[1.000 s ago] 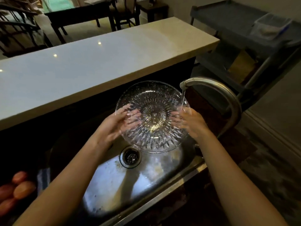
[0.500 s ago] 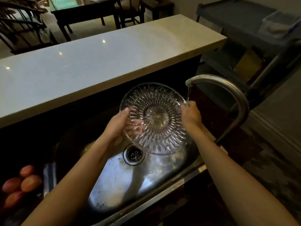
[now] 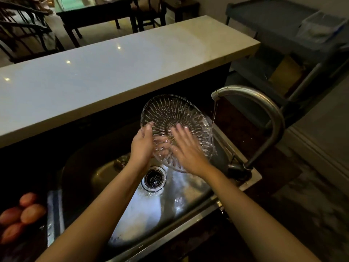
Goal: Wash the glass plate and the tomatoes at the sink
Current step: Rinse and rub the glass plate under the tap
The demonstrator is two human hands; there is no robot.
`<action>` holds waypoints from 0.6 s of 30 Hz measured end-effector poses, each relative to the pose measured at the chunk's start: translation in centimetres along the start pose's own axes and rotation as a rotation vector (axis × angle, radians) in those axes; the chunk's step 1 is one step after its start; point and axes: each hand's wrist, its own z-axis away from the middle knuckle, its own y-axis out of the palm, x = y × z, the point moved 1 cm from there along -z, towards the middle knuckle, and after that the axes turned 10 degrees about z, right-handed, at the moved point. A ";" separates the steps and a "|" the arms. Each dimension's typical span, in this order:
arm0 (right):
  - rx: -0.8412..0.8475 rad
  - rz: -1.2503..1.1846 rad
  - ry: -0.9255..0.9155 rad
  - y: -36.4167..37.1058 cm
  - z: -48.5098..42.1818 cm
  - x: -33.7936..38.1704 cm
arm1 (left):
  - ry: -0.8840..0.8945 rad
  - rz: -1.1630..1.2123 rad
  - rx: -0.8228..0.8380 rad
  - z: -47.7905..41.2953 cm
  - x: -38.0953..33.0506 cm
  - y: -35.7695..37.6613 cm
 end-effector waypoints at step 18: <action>-0.027 0.172 0.294 -2.6 -1.6 -2.6 | 0.016 0.068 -0.012 0.4 0.4 -2.0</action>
